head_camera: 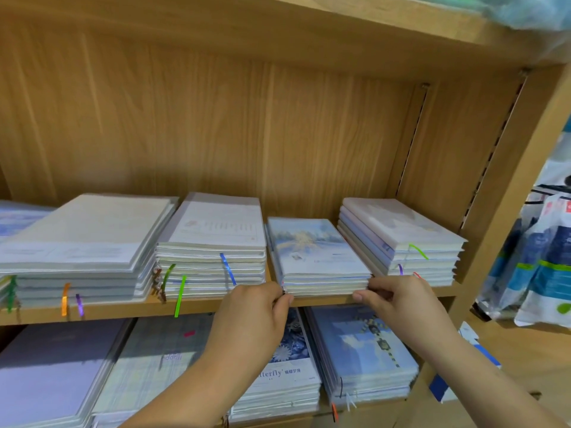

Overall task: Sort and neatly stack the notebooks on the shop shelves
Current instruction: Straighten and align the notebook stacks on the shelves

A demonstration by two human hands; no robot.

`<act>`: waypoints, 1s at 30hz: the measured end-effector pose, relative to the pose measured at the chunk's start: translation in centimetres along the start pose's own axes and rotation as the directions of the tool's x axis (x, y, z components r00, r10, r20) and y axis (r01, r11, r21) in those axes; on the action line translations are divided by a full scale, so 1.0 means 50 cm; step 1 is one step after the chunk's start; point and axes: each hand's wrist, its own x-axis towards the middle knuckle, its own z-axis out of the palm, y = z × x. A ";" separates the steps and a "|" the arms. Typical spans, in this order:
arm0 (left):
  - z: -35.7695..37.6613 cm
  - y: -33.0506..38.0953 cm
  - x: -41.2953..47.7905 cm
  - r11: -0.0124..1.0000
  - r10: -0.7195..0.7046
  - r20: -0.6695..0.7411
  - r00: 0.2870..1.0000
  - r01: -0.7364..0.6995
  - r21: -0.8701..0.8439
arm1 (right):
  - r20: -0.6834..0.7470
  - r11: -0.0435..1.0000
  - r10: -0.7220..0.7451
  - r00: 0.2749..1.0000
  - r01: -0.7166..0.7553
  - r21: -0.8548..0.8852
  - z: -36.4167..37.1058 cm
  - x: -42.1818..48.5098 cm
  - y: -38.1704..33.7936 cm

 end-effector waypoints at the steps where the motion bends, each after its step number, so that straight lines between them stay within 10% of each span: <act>1: 0.002 -0.002 0.001 1.000 -0.005 0.002 1.000 0.005 0.003 | 0.001 1.000 0.009 1.000 -0.009 0.007 -0.001 0.001 0.000; 30: 0.014 -0.018 -0.001 0.999 -0.024 -0.013 1.000 0.023 -0.047 | -0.054 0.997 0.039 0.998 -0.043 -0.065 0.003 -0.005 -0.006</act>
